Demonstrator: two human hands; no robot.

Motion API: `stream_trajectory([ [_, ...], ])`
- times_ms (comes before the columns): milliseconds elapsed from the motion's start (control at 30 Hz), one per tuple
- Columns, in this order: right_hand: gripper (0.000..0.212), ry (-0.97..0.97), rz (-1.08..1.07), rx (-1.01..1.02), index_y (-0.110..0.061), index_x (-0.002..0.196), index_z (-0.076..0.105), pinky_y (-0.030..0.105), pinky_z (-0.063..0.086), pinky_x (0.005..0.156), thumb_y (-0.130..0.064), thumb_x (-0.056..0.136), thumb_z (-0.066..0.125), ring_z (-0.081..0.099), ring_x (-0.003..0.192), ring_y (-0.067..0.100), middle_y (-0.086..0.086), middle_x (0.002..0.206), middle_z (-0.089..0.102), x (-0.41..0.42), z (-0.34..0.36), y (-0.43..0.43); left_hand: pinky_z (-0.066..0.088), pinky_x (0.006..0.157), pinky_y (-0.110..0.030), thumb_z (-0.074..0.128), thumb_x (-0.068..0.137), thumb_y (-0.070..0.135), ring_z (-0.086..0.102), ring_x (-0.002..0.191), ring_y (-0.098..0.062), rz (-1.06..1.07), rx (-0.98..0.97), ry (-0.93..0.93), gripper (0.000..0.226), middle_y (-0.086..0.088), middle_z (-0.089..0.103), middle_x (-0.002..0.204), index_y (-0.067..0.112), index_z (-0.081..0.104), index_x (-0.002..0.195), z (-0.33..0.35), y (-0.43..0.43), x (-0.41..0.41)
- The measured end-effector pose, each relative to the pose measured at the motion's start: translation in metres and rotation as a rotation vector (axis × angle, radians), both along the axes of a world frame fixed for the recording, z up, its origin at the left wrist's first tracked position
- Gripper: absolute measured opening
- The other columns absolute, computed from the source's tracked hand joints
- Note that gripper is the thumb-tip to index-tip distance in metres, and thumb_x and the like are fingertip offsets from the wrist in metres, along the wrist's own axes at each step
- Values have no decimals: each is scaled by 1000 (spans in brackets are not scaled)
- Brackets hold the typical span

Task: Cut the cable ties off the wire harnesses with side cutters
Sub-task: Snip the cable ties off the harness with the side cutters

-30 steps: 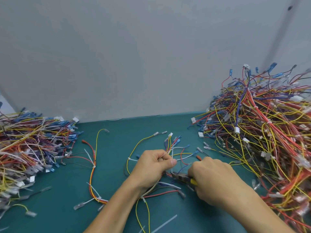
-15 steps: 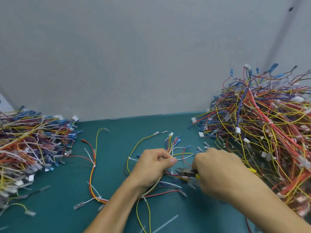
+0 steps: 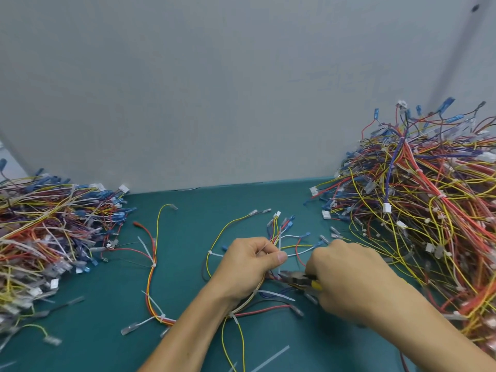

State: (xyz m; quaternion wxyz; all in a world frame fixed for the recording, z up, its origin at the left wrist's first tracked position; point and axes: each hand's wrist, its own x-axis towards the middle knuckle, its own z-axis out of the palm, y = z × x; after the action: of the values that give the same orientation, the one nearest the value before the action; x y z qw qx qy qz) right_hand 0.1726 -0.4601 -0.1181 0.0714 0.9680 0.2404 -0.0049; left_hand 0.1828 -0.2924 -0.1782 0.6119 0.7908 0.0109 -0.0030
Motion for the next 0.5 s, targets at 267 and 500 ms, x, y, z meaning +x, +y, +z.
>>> stream_trajectory([
  [267,20,27,19,-63,-22,107,60,31,37,68,-24,88,53,60,101,31,7,99,55,4,-6,4,29,61,-28,72,83,15,39,61,-19,-15,-19,-3,18,-15,47,63,13,64,67,-2,-1,0],
  [500,20,28,63,-39,-22,109,57,31,35,68,-28,90,51,59,103,31,8,108,56,2,-18,-1,23,48,-24,70,85,12,27,45,-9,28,-55,33,26,3,36,47,16,60,62,3,2,-1],
])
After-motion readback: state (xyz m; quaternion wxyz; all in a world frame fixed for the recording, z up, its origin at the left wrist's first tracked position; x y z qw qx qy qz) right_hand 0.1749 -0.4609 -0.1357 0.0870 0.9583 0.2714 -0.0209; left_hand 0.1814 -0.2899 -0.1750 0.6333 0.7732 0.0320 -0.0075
